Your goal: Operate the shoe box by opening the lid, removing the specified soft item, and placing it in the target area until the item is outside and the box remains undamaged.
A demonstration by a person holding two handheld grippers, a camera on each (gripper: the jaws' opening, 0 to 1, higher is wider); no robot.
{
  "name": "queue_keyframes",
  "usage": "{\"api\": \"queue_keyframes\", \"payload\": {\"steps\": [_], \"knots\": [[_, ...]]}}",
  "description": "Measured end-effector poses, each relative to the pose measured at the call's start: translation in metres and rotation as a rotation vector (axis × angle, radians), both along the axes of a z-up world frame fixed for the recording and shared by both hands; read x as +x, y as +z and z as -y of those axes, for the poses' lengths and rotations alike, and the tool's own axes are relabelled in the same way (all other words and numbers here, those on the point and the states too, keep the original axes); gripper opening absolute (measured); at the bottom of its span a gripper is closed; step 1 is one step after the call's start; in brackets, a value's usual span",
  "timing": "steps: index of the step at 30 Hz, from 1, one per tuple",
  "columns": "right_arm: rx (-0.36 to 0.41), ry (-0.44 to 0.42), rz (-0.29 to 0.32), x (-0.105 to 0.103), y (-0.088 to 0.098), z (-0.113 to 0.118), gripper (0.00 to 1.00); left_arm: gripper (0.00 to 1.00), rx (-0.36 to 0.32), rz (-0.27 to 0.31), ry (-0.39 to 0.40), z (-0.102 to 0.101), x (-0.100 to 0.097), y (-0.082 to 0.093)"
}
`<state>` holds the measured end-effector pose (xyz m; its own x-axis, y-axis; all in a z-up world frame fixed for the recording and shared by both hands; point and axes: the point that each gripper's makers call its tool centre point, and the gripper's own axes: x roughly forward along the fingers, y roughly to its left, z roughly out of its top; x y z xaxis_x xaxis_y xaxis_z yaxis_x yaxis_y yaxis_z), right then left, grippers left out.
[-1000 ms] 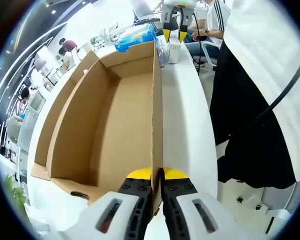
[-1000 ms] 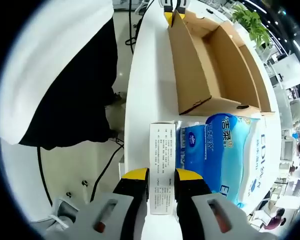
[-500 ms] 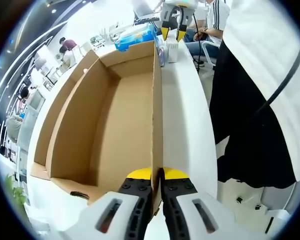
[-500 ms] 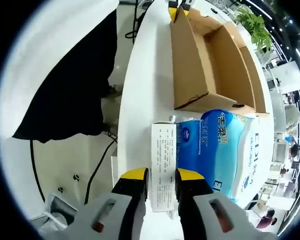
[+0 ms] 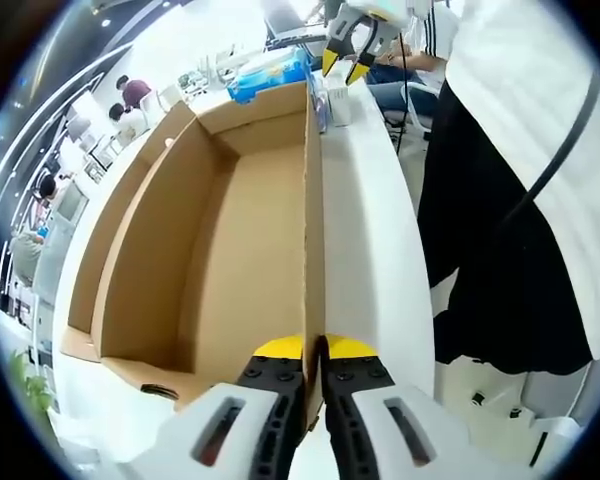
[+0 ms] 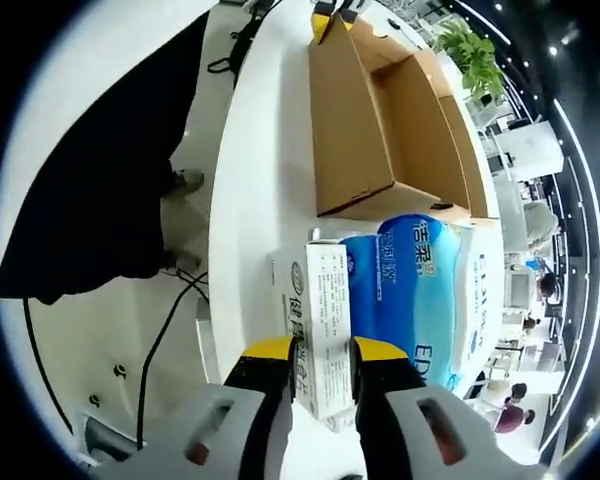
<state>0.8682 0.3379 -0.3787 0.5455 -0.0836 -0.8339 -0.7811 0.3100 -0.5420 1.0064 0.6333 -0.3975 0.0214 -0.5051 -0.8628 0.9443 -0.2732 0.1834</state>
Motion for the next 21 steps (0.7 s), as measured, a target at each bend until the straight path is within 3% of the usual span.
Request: {"api": "queue_keyframes", "payload": {"steps": [6, 10, 12, 13, 15, 16, 18, 20, 21], "knots": [[-0.006, 0.013, 0.018, 0.001, 0.001, 0.000, 0.20, 0.04, 0.004, -0.004, 0.001, -0.001, 0.000, -0.001], [-0.006, 0.005, 0.016, -0.001, 0.004, 0.002, 0.28, 0.04, 0.004, -0.005, 0.003, -0.001, 0.001, -0.001], [-0.005, 0.000, 0.037, -0.003, 0.010, 0.002, 0.21, 0.04, 0.003, -0.004, 0.002, -0.001, 0.001, -0.001], [-0.024, 0.007, 0.092, 0.001, 0.018, 0.002, 0.22, 0.04, 0.002, -0.004, 0.001, -0.001, 0.001, -0.001], [-0.025, -0.015, 0.101, -0.002, 0.023, 0.003, 0.30, 0.04, 0.000, -0.002, 0.001, -0.001, 0.001, -0.002], [-0.021, -0.040, 0.162, 0.002, 0.034, 0.004, 0.33, 0.04, -0.001, -0.001, 0.002, -0.001, 0.001, -0.001], [-0.040, -0.057, 0.211, 0.005, 0.047, 0.006, 0.39, 0.04, -0.002, 0.001, 0.002, -0.001, 0.001, -0.001], [-0.068, -0.106, 0.311, 0.011, 0.069, 0.011, 0.51, 0.04, -0.003, 0.002, 0.003, 0.000, 0.001, 0.000], [-0.056, -0.134, 0.325, 0.010, 0.073, 0.012, 0.51, 0.04, -0.003, 0.002, 0.003, 0.000, 0.001, 0.000]]}}
